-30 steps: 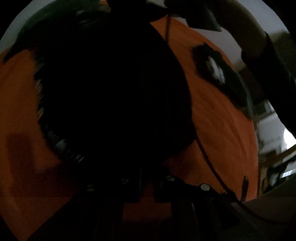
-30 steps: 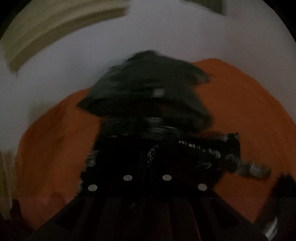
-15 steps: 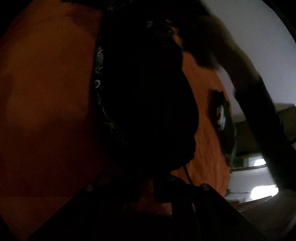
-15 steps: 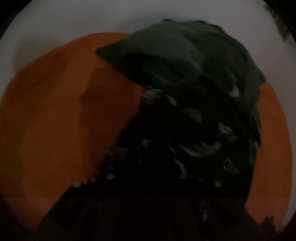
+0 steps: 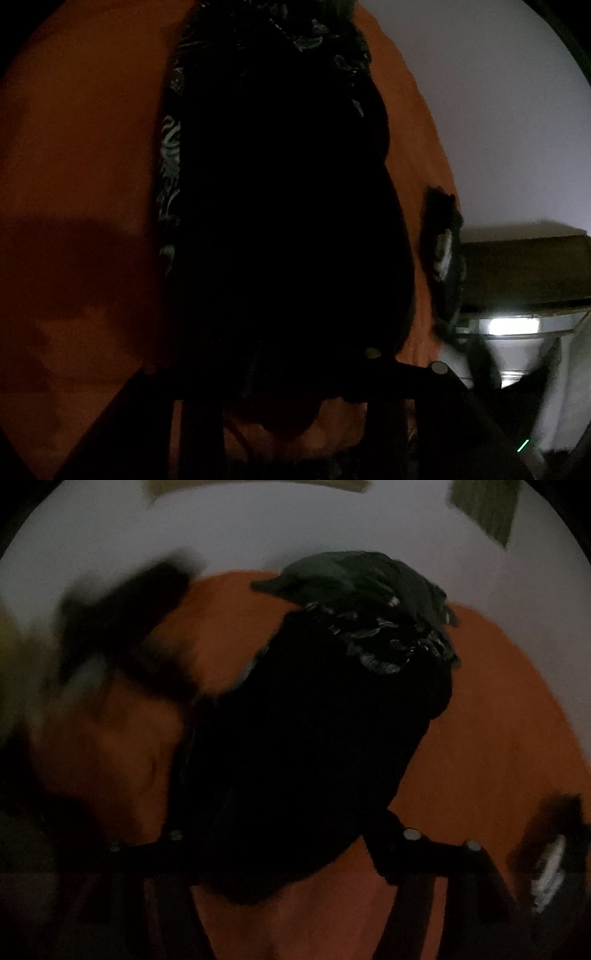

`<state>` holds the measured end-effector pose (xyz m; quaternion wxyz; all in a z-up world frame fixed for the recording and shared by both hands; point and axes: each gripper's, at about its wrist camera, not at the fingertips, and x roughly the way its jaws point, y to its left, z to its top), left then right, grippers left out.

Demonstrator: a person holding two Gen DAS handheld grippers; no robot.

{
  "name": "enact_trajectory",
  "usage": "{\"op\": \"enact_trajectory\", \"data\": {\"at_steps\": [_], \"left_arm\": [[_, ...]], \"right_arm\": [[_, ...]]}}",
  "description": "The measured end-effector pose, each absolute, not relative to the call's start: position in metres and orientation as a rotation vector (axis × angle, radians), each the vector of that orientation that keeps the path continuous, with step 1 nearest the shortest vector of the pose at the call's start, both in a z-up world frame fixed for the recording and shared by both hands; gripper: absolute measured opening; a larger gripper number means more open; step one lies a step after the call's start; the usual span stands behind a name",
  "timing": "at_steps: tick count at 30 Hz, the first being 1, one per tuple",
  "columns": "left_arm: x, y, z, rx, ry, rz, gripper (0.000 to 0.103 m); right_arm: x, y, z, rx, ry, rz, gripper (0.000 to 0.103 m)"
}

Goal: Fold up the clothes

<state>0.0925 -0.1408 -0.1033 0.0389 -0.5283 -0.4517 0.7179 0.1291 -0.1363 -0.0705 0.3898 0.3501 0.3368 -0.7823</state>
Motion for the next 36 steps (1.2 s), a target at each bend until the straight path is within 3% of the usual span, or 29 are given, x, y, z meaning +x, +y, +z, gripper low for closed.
{"op": "enact_trajectory", "data": {"at_steps": [4,6,7,11,13,18,21,23,24,25,28,30,32,34,36], "left_arm": [[0.085,-0.134,-0.103,-1.623,-1.427,2.174,0.037],[0.091,-0.126,-0.1,-1.613,-1.415,2.177,0.037],[0.095,-0.12,-0.098,-1.604,-1.409,2.177,0.037],[0.091,-0.102,-0.106,-1.587,-1.454,2.098,0.043],[0.088,-0.095,-0.112,-1.609,-1.464,2.071,0.05],[0.093,-0.081,-0.141,-1.671,-1.595,1.932,0.051],[0.098,-0.078,-0.152,-1.582,-1.709,1.892,0.051],[0.099,-0.078,-0.156,-1.51,-1.765,1.905,0.05],[0.1,-0.078,-0.157,-1.474,-1.792,1.911,0.022],[0.102,-0.078,-0.152,-1.477,-1.774,1.944,0.008],[0.114,-0.08,-0.13,-1.503,-1.689,2.057,0.008],[0.135,-0.079,-0.107,-1.514,-1.63,2.128,0.008],[0.149,-0.075,-0.097,-1.586,-1.515,2.155,0.008],[0.157,-0.074,-0.104,-1.691,-1.431,2.117,0.008],[0.166,-0.076,-0.124,-1.762,-1.468,2.056,0.008]], "right_arm": [[0.167,-0.151,-0.135,0.674,1.344,-2.038,0.069],[0.162,-0.142,-0.143,0.599,1.406,-2.166,0.04],[0.155,-0.135,-0.139,0.595,1.375,-2.253,0.012],[0.109,-0.072,-0.089,0.918,0.533,-2.439,0.013],[0.101,-0.059,-0.092,0.996,0.416,-2.422,0.013],[0.085,-0.033,-0.097,1.145,0.062,-2.292,0.013],[0.084,-0.024,-0.101,1.184,-0.026,-2.244,0.013],[0.085,-0.035,-0.1,1.162,0.011,-2.241,0.013],[0.081,-0.041,-0.102,1.152,0.043,-2.239,0.013],[0.083,-0.043,-0.103,1.142,0.075,-2.241,0.014],[0.095,-0.045,-0.109,1.115,0.225,-2.273,0.018],[0.1,-0.052,-0.114,1.081,0.349,-2.295,0.028],[0.113,-0.058,-0.12,1.005,0.515,-2.326,0.048],[0.13,-0.066,-0.126,0.897,0.707,-2.355,0.056],[0.143,-0.075,-0.136,0.814,0.882,-2.341,0.056]]}}
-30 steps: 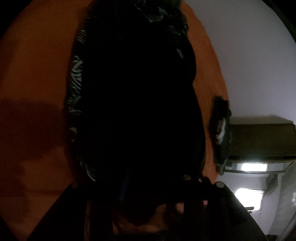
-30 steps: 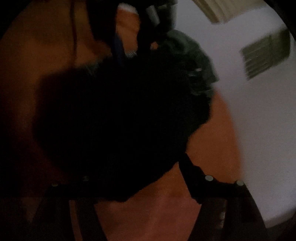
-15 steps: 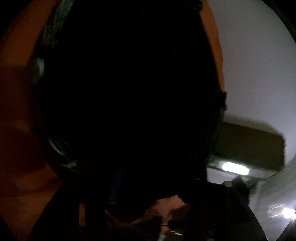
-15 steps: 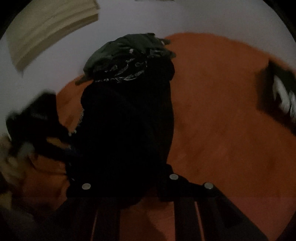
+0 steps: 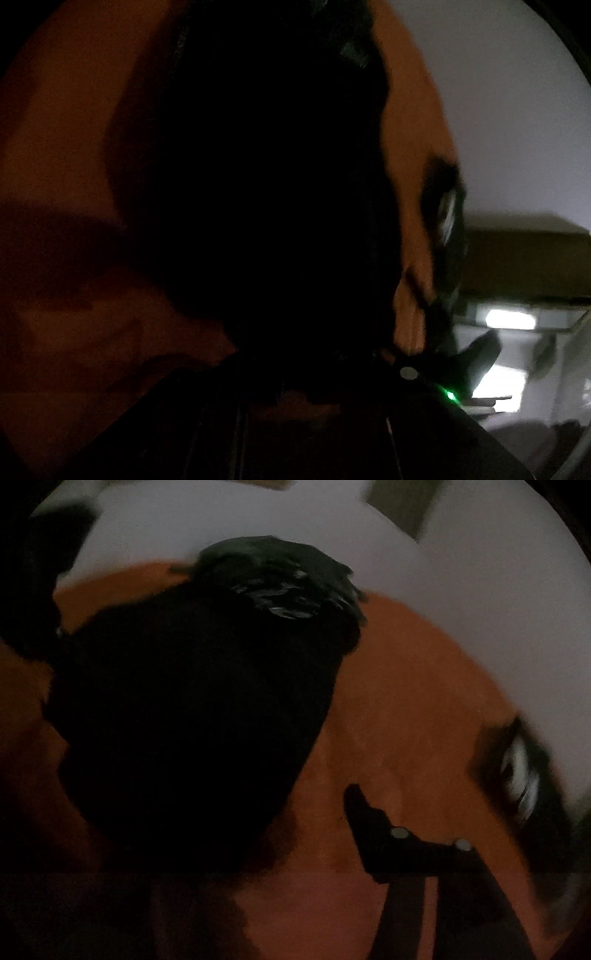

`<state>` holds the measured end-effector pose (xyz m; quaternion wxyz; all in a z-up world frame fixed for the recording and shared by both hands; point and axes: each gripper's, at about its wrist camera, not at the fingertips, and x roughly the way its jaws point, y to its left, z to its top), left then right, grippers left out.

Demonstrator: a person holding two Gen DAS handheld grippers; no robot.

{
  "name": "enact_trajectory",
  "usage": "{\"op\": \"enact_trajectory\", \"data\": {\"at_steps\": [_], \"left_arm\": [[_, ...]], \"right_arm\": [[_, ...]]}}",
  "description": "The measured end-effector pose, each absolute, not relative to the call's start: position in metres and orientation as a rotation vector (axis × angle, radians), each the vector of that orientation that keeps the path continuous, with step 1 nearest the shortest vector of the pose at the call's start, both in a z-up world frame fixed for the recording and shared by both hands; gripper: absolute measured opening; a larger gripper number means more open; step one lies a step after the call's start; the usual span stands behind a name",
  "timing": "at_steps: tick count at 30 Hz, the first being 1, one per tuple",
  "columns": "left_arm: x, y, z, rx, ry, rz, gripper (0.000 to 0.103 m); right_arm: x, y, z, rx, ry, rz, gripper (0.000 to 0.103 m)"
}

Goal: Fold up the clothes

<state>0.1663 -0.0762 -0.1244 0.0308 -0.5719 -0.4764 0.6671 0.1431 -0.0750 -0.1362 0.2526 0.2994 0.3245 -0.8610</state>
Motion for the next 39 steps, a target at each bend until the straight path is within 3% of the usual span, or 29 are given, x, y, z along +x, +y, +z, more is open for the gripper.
{"op": "enact_trajectory", "data": {"at_steps": [3,7,10,15,17,18,19,20,21,22,25,29,34,36,39], "left_arm": [[0.161,-0.067,-0.135,-1.751,-1.506,2.046,0.008],[0.155,-0.059,-0.132,-1.753,-1.443,2.062,0.014],[0.162,-0.08,-0.124,-1.82,-1.387,2.002,0.017],[0.156,-0.117,-0.058,-1.835,-1.27,2.162,0.018],[0.162,-0.159,-0.036,-1.732,-1.402,2.191,0.018],[0.162,-0.184,-0.024,-1.638,-1.497,2.194,0.025],[0.151,-0.202,-0.015,-1.571,-1.525,2.223,0.041],[0.137,-0.217,-0.007,-1.512,-1.535,2.258,0.05],[0.116,-0.225,0.0,-1.509,-1.45,2.348,0.06],[0.093,-0.23,0.006,-1.518,-1.335,2.451,0.062],[0.047,-0.227,-0.004,-1.715,-0.896,2.527,0.062],[0.004,-0.171,-0.033,-1.902,-0.61,2.385,0.062],[-0.009,-0.112,-0.061,-2.078,0.217,2.475,0.062],[-0.003,-0.11,-0.078,-2.147,0.459,2.471,0.062],[-0.005,-0.117,-0.087,-2.145,0.522,2.568,0.062]], "right_arm": [[0.152,-0.078,-0.148,0.77,0.999,-2.318,0.055],[0.146,-0.07,-0.144,0.819,0.919,-2.33,0.047],[0.15,-0.076,-0.148,0.838,0.951,-2.303,0.031],[0.154,-0.079,-0.145,0.868,0.987,-2.264,0.03],[0.149,-0.075,-0.139,0.903,0.942,-2.241,0.031],[0.15,-0.07,-0.135,0.901,0.903,-2.241,0.031],[0.151,-0.064,-0.13,0.897,0.863,-2.243,0.031],[0.152,-0.057,-0.125,0.893,0.824,-2.245,0.031],[0.154,-0.05,-0.122,0.909,0.779,-2.246,0.031],[0.153,-0.045,-0.12,0.932,0.736,-2.244,0.031],[0.156,-0.03,-0.117,1.013,0.64,-2.261,0.031],[0.152,-0.016,-0.11,1.066,0.571,-2.325,0.031],[0.132,-0.007,-0.102,1.083,0.531,-2.418,0.031],[0.14,-0.007,-0.094,0.979,0.574,-2.469,0.031],[0.152,-0.008,-0.084,0.841,0.623,-2.514,0.033]]}}
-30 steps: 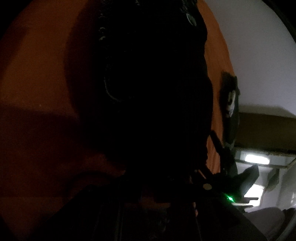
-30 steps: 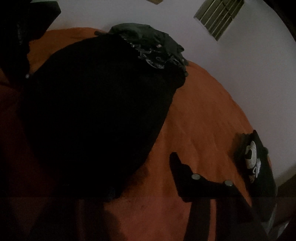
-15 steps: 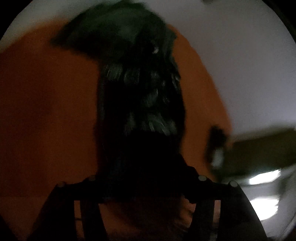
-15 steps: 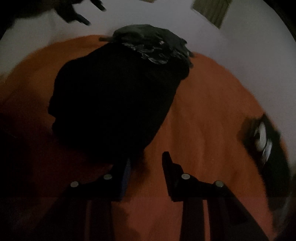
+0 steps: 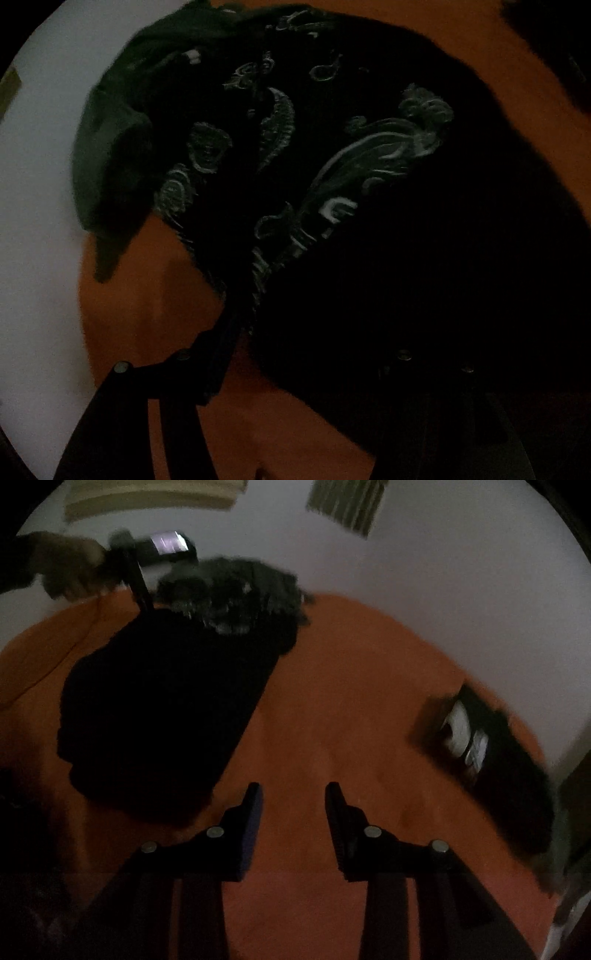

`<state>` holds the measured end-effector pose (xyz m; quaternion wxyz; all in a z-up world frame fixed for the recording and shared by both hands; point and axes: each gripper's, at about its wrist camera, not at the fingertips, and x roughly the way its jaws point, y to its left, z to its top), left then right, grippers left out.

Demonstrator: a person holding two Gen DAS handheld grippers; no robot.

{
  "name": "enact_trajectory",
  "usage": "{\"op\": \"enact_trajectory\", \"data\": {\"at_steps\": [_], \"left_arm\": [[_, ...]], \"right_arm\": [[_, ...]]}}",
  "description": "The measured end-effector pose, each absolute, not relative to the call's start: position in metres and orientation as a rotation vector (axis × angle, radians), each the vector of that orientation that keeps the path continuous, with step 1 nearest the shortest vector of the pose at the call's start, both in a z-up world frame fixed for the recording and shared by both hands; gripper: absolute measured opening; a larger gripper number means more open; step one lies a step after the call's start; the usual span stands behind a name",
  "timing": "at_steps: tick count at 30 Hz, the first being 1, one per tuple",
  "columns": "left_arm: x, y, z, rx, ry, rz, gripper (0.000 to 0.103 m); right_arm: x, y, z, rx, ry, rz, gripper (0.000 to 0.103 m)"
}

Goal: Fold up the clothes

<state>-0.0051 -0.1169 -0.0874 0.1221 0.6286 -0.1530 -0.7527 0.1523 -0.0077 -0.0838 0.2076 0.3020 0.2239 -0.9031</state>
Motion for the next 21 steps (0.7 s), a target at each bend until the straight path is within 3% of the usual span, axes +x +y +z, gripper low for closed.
{"op": "enact_trajectory", "data": {"at_steps": [1,6,9,14,17,19,21], "left_arm": [[-0.008,-0.123,-0.087,1.788,-0.406,-2.198,0.062],[0.007,-0.209,-0.061,1.467,0.26,-2.22,0.063],[0.049,-0.266,-0.073,1.292,1.0,-2.097,0.064],[0.101,-0.306,-0.148,1.15,2.022,-1.684,0.063],[0.114,-0.31,-0.157,1.114,2.087,-1.618,0.063],[0.111,-0.306,-0.132,1.183,1.856,-1.757,0.063],[0.097,-0.29,-0.093,1.271,1.48,-1.953,0.063]], "right_arm": [[0.154,-0.01,-0.084,0.829,0.629,-2.503,0.034],[0.151,-0.013,-0.089,0.873,0.596,-2.48,0.034],[0.14,-0.009,-0.089,0.908,0.551,-2.507,0.034],[0.116,-0.006,-0.096,0.972,0.513,-2.513,0.034],[0.109,-0.011,-0.096,0.952,0.522,-2.495,0.034],[0.104,-0.017,-0.095,0.919,0.539,-2.47,0.034],[0.095,-0.028,-0.092,0.89,0.547,-2.406,0.034]]}}
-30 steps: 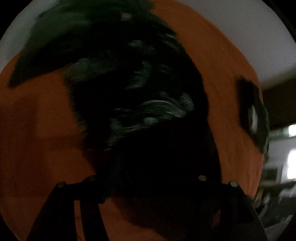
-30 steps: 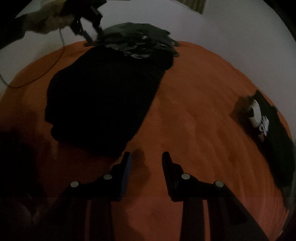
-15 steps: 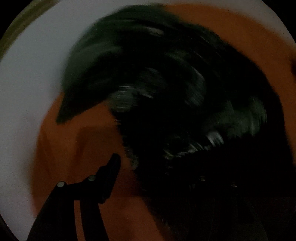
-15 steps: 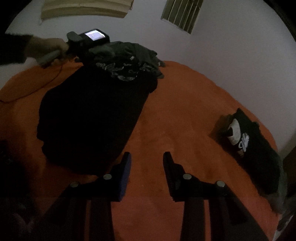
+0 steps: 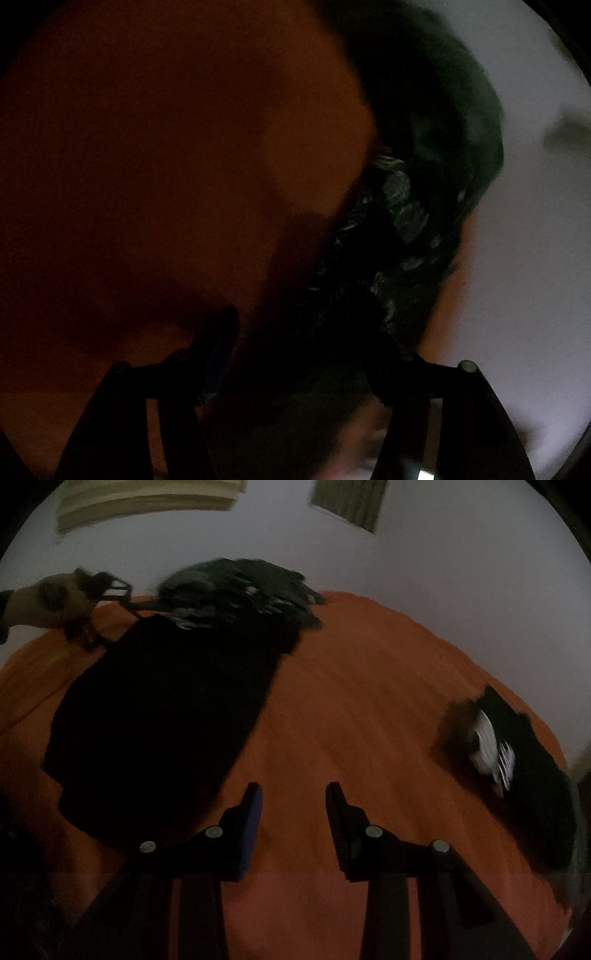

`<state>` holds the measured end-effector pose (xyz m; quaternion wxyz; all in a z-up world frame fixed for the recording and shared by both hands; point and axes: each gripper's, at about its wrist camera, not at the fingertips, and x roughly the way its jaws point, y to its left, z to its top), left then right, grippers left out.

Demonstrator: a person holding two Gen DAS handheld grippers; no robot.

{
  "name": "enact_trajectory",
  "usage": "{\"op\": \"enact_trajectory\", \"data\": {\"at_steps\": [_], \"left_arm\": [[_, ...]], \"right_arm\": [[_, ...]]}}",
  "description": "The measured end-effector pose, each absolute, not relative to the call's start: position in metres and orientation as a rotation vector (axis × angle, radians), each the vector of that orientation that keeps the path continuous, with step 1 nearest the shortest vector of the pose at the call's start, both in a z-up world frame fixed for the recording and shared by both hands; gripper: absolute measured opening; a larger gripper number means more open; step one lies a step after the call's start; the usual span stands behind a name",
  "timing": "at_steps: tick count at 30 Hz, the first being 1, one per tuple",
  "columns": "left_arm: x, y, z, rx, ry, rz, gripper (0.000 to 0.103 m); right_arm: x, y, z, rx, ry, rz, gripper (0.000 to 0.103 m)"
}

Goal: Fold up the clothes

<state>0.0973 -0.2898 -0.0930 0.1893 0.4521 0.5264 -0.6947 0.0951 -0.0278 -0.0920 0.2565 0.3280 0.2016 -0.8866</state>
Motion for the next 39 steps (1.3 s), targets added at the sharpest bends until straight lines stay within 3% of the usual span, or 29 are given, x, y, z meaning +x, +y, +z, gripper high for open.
{"op": "enact_trajectory", "data": {"at_steps": [4,6,9,16,23,25,27,31,33,36,38,39], "left_arm": [[0.048,-0.238,-0.029,1.415,0.554,-2.365,0.064],[0.031,-0.202,-0.022,1.441,0.119,-2.499,0.064],[0.011,-0.176,-0.036,1.469,-0.266,-2.549,0.064],[-0.015,-0.147,-0.088,1.682,-0.703,-2.507,0.063],[-0.048,-0.178,-0.111,1.585,-0.741,-2.375,0.064],[-0.058,-0.191,-0.109,1.52,-0.641,-2.395,0.064],[-0.066,-0.214,-0.103,1.461,-0.406,-2.44,0.063],[-0.058,-0.305,-0.099,1.328,0.434,-2.375,0.064],[-0.041,-0.353,-0.122,1.279,0.977,-2.256,0.064],[-0.003,-0.393,-0.162,1.097,1.629,-1.989,0.063],[0.015,-0.408,-0.176,0.951,1.881,-1.897,0.063],[0.016,-0.411,-0.174,0.954,1.877,-1.904,0.063]], "right_arm": [[0.075,-0.051,-0.092,0.932,0.494,-2.314,0.038],[0.066,-0.061,-0.095,0.968,0.469,-2.3,0.038],[0.068,-0.073,-0.1,1.011,0.44,-2.289,0.038],[0.077,-0.072,-0.116,1.099,0.451,-2.258,0.038],[0.076,-0.062,-0.123,1.152,0.443,-2.285,0.04],[0.074,-0.059,-0.125,1.163,0.432,-2.296,0.04],[0.075,-0.055,-0.126,1.18,0.408,-2.302,0.04],[0.071,-0.055,-0.128,1.185,0.406,-2.297,0.04],[0.07,-0.056,-0.129,1.189,0.401,-2.292,0.04],[0.071,-0.056,-0.128,1.186,0.401,-2.29,0.04],[0.069,-0.056,-0.129,1.181,0.408,-2.289,0.04],[0.069,-0.057,-0.129,1.181,0.41,-2.288,0.04]]}}
